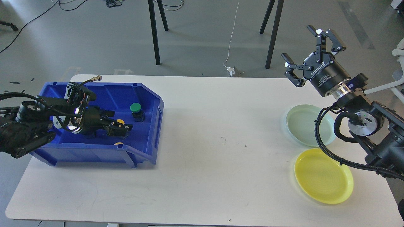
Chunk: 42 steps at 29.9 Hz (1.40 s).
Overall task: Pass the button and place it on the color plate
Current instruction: 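Grasp the yellow-topped button in the bin with the left gripper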
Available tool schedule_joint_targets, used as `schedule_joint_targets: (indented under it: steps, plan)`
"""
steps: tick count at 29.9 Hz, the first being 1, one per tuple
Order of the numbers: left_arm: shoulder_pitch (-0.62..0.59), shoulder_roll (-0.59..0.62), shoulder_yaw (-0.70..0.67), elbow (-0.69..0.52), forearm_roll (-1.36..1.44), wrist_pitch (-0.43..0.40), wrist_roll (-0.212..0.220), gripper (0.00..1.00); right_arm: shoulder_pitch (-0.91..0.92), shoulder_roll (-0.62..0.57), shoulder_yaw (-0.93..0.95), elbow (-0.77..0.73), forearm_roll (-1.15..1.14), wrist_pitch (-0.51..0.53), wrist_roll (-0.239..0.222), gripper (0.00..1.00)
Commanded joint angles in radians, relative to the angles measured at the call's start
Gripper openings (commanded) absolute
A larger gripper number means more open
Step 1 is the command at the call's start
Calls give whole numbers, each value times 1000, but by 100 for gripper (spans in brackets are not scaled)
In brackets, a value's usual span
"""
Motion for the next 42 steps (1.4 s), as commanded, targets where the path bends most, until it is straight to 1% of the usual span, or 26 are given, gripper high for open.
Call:
schedule_joint_targets:
  steps: [1,7,9,12,14,22,26,28,29,32,34,37,40,42]
  plan:
    - [6,-8,-1,12,-2,0,0,99,-8,0,1,-1,0,0,2,99]
    - [17,-26,1,22,-2,-5,0,95,-15,-2,12,1,0,0,2,99]
    - [20,-29,1,34,-2,-6,0,89,-15,-2,12,1,0,0,2,99]
    - [23,-31,5,45,2,-8,0,75,-18,-2,12,1,0,0,2,99]
    - [25,-29,8,46,5,-8,0,69,-23,-2,14,1,0,0,2,99]
    - [29,-29,10,51,13,-8,0,56,-37,-2,14,2,0,0,2,99]
    - [30,-28,10,51,16,-2,0,46,-37,-2,14,1,0,0,2,99]
    - [30,-28,10,51,19,0,0,45,-37,-3,15,1,0,0,2,99]
    - [30,-26,10,51,19,1,0,42,-37,-3,15,1,0,0,2,99]
    - [30,-25,10,51,28,1,0,24,-40,-3,15,1,0,0,2,99]
    - [28,-25,9,49,44,3,0,16,-43,-3,20,2,0,0,3,99]
    - [22,-22,9,49,50,1,0,11,-49,-3,21,2,0,0,8,99]
    - [13,-12,5,37,48,0,0,10,-51,-3,21,2,0,0,8,99]
    - [-19,23,-7,20,47,-6,0,10,-51,-3,23,2,0,0,8,99]
